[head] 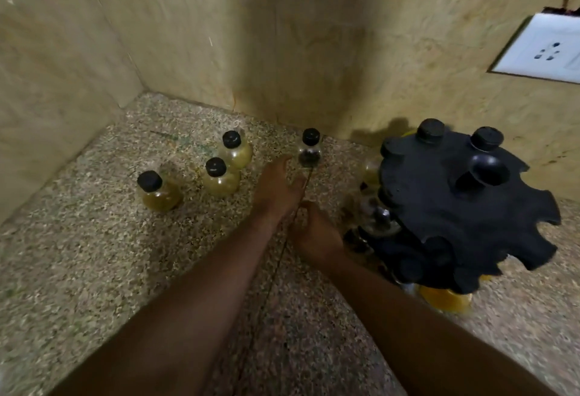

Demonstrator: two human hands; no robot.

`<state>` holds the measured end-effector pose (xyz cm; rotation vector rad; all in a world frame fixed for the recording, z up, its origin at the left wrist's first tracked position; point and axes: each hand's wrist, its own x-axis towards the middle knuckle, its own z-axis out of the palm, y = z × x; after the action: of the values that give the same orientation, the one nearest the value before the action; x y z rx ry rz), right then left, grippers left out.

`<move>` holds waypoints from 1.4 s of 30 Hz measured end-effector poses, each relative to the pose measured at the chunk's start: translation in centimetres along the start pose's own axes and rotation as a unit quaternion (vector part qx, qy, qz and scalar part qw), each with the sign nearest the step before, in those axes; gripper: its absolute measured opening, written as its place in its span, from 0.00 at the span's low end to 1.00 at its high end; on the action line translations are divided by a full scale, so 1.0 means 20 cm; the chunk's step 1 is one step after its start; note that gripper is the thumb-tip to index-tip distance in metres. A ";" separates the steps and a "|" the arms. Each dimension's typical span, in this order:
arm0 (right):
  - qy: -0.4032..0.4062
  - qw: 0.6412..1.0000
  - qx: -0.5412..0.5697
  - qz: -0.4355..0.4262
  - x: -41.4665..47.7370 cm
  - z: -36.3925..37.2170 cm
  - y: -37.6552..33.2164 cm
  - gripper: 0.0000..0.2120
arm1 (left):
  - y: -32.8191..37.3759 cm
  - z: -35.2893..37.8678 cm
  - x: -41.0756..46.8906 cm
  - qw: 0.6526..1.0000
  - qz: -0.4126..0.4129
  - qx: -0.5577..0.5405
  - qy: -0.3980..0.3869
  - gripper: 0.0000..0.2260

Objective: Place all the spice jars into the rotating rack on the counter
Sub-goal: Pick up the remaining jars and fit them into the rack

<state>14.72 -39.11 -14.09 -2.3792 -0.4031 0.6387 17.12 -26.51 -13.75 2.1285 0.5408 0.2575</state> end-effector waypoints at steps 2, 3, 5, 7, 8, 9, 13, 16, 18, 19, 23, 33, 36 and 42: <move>0.004 0.999 -0.024 0.025 0.09 0.03 -0.02 0.39 | 0.01 0.00 0.10 1.000 0.019 0.007 -0.012 0.25; 0.004 0.999 -0.037 0.039 0.12 0.03 -0.03 0.40 | 0.02 0.00 0.13 0.999 0.031 0.009 -0.016 0.25; 0.004 0.996 -0.068 0.058 0.21 0.05 -0.04 0.39 | 0.03 0.01 0.22 0.998 0.055 0.001 -0.023 0.23; 0.008 0.992 -0.110 0.060 0.26 0.06 -0.04 0.38 | 0.03 0.03 0.30 0.997 0.079 -0.003 -0.027 0.22; 0.008 0.990 -0.125 0.067 0.29 0.07 -0.04 0.38 | 0.03 0.04 0.33 0.996 0.089 -0.002 -0.029 0.22; 0.005 0.988 -0.136 0.079 0.32 0.07 -0.04 0.38 | 0.02 0.05 0.36 0.995 0.098 0.001 -0.028 0.22; 0.001 0.980 -0.170 0.107 0.41 0.10 -0.04 0.38 | -0.03 0.13 0.52 0.992 0.116 0.022 -0.042 0.26; -0.006 0.977 -0.181 0.110 0.46 0.12 -0.01 0.41 | -0.05 0.18 0.60 0.991 0.112 0.038 -0.062 0.29; -0.006 0.976 -0.187 0.114 0.49 0.14 0.02 0.42 | -0.04 0.19 0.63 0.988 0.130 0.041 -0.068 0.26; -0.004 0.975 -0.190 0.115 0.50 0.15 0.03 0.43 | -0.04 0.20 0.65 0.987 0.138 0.044 -0.069 0.24; -0.001 0.971 -0.212 0.113 0.53 0.18 0.05 0.44 | -0.05 0.20 0.67 0.985 0.148 0.052 -0.070 0.21; -0.021 0.980 -0.194 0.040 0.41 0.16 0.07 0.38 | -0.03 0.17 0.53 0.995 0.096 0.005 -0.035 0.26; -0.035 0.978 -0.204 -0.014 0.27 0.18 0.11 0.35 | 0.00 0.11 0.44 0.993 0.111 -0.014 -0.031 0.26; -0.020 0.981 -0.170 -0.091 -0.01 0.08 0.11 0.27 | 0.08 0.00 0.16 0.992 0.124 -0.002 0.013 0.24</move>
<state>13.91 -39.99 -16.55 -2.6104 -0.7928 0.5694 20.38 -25.72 -12.47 2.1906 0.2883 0.4267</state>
